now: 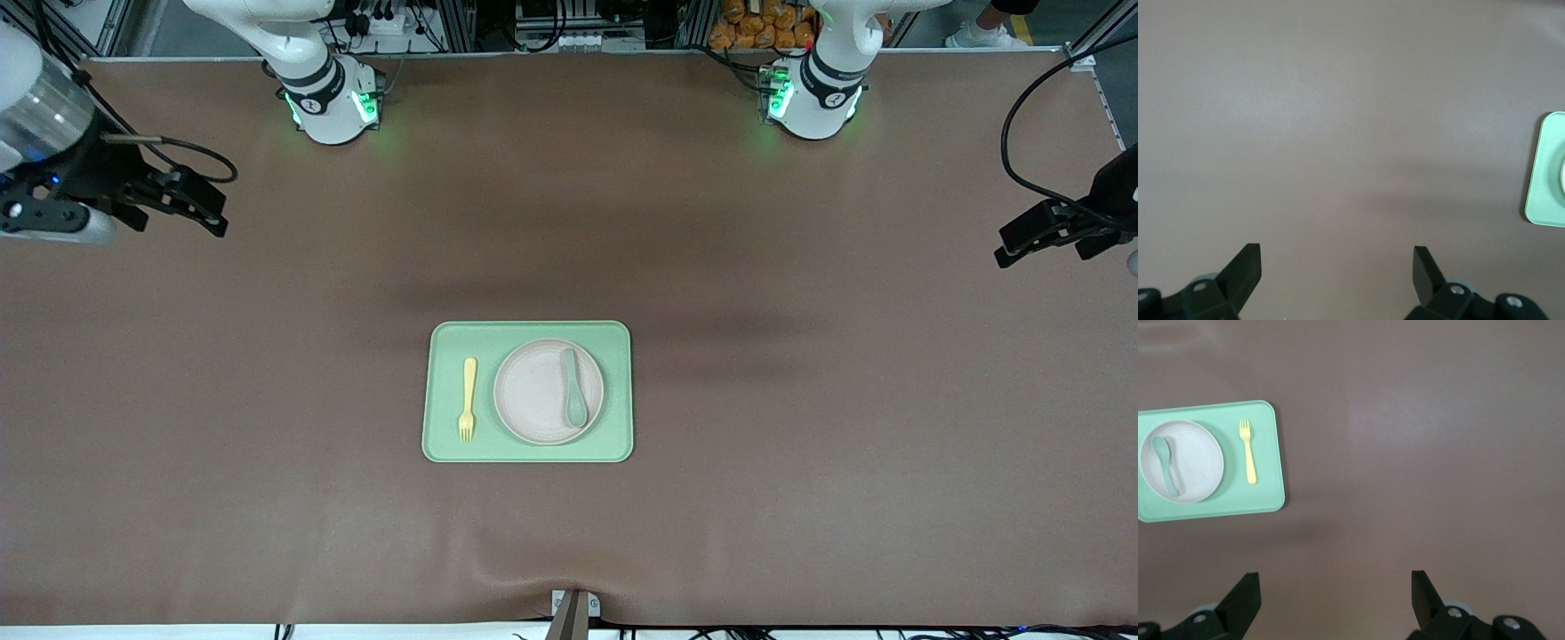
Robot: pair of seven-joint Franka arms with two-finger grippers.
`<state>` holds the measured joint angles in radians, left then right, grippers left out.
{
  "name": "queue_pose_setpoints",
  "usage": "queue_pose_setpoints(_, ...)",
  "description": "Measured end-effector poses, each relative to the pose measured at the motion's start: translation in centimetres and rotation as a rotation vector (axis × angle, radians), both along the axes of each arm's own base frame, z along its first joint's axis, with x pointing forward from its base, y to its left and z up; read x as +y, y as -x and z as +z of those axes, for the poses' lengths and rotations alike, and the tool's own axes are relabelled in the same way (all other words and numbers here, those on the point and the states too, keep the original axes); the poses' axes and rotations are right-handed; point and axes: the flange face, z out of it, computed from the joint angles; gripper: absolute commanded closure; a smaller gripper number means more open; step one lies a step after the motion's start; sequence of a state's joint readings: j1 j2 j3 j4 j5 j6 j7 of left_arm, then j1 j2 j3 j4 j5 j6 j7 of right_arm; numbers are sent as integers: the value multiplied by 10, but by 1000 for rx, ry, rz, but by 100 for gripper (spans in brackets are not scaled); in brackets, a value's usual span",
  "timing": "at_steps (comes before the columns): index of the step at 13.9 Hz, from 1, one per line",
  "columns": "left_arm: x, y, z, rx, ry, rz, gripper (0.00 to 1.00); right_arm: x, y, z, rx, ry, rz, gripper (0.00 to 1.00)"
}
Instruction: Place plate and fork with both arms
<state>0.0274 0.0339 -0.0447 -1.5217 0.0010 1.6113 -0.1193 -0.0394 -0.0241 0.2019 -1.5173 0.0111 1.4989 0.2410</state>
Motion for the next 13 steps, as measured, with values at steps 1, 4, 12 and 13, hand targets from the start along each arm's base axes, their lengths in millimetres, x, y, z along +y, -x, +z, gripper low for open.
queue_pose_setpoints(1, -1, 0, 0, 0, 0, -2, 0, -2, 7, -2, -4, 0, 8, 0)
queue_pose_setpoints(4, -14, 0, -2, 4, 0, -26, 0, -10, 10, -9, -33, 0, -4, 0)
queue_pose_setpoints(12, -51, 1, -12, 38, -1, -108, 0, -21, -9, 2, -49, -7, -11, 0)
queue_pose_setpoints(13, -51, 2, -13, 44, -4, -109, 0, -26, -11, 1, -45, -8, -19, 0)
